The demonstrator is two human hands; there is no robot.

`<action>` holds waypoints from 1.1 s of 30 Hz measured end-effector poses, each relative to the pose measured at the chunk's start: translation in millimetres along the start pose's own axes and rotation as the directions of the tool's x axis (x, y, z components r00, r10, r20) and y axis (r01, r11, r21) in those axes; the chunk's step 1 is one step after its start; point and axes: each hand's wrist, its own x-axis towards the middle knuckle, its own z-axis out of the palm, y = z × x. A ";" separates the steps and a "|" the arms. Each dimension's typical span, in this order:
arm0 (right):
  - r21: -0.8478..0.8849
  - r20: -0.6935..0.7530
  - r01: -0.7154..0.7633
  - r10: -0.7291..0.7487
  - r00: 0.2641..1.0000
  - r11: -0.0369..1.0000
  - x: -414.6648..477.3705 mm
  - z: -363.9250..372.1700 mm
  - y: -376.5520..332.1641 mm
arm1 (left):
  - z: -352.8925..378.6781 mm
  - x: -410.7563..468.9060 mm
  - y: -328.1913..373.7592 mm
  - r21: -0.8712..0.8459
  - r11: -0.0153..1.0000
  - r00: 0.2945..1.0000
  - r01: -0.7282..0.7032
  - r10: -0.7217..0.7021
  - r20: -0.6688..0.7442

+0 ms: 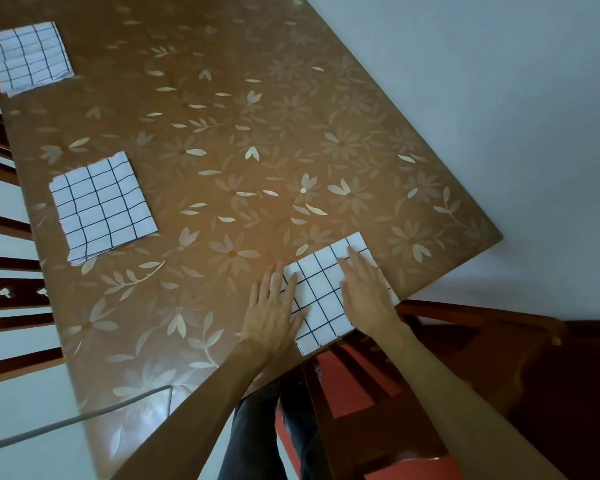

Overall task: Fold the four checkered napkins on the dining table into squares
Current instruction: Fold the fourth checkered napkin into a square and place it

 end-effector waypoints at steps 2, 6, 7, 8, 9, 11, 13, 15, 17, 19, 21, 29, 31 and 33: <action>-0.043 0.125 0.100 -0.094 0.988 0.994 4.1 14.1 -16.7 | 5.1 0.5 6.4 0.051 0.998 0.997 -0.037 0.033 0.067; -0.120 0.246 0.127 -0.095 0.965 0.985 6.7 37.6 -20.6 | 21.2 -2.4 2.6 0.058 0.998 0.991 -0.021 0.013 0.133; -0.140 0.242 0.120 -0.083 0.967 0.983 7.5 39.0 -15.8 | 22.2 -3.2 -0.1 0.046 0.999 0.990 -0.003 -0.004 0.138; -0.149 0.234 0.114 -0.077 0.969 0.982 9.3 38.1 -10.2 | 22.8 -4.0 -3.0 0.040 0.999 0.990 0.007 -0.013 0.143; -0.146 0.226 0.108 -0.073 0.972 0.983 11.9 36.5 -3.8 | 23.2 -5.3 -5.8 0.037 0.999 0.989 0.006 -0.011 0.147; -0.131 0.210 0.082 -0.054 0.976 0.988 19.5 30.6 8.9 | 22.1 -8.5 -9.5 0.035 0.999 0.989 -0.017 0.012 0.147; -0.138 0.192 0.054 -0.026 0.981 0.989 26.8 24.4 19.6 | 19.1 -11.0 -10.5 0.041 0.999 0.987 -0.028 0.021 0.157; -0.122 0.210 0.014 0.012 0.978 0.992 32.9 19.6 27.8 | 15.1 -12.9 -9.1 0.050 0.999 0.985 -0.017 0.008 0.172; -0.114 0.219 -0.026 0.051 0.975 0.993 36.2 17.2 32.9 | 10.7 -17.4 -5.5 0.059 0.998 0.982 0.007 -0.018 0.190; -0.140 0.239 -0.038 0.071 0.968 0.989 39.1 16.3 34.4 | 6.6 -22.4 -3.4 0.064 0.998 0.978 0.026 -0.039 0.205; -0.149 0.255 -0.046 0.083 0.963 0.988 41.1 15.3 31.8 | 1.8 -25.0 -2.0 0.077 0.996 0.973 0.035 -0.052 0.226; -0.027 0.215 -0.028 0.033 0.976 0.999 23.2 -2.3 -6.0 | -24.9 -38.8 -12.3 -0.033 0.977 0.968 0.213 -0.206 0.146; 0.036 0.232 0.003 -0.011 0.973 0.999 20.2 -9.1 -28.3 | -39.2 -45.1 -24.0 -0.057 0.962 0.959 0.268 -0.261 0.107; 0.126 0.192 0.016 -0.040 0.981 0.992 19.6 -17.8 -55.6 | -54.7 -54.0 -39.9 -0.095 0.942 0.945 0.322 -0.315 0.086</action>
